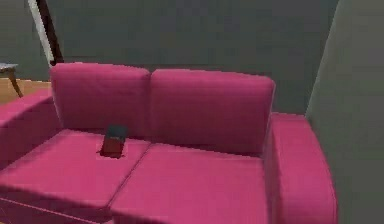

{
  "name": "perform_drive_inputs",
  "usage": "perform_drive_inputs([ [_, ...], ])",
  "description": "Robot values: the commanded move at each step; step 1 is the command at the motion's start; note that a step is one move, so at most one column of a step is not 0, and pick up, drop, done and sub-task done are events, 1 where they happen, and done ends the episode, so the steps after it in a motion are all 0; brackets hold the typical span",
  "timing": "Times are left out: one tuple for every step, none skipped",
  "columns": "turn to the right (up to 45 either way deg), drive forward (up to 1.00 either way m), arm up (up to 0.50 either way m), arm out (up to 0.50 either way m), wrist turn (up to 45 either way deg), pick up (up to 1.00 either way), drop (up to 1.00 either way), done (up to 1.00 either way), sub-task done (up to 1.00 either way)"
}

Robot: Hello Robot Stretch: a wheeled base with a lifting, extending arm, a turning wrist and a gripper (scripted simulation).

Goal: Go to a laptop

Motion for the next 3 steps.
perform_drive_inputs([
  [0.0, 0.15, 0.0, 0.0, 0.0, 0.0, 0.0, 0.0, 0.0],
  [-45.0, 0.0, 0.0, 0.0, 0.0, 0.0, 0.0, 0.0, 0.0],
  [-24.0, 0.0, 0.0, 0.0, 0.0, 0.0, 0.0, 0.0, 0.0],
])
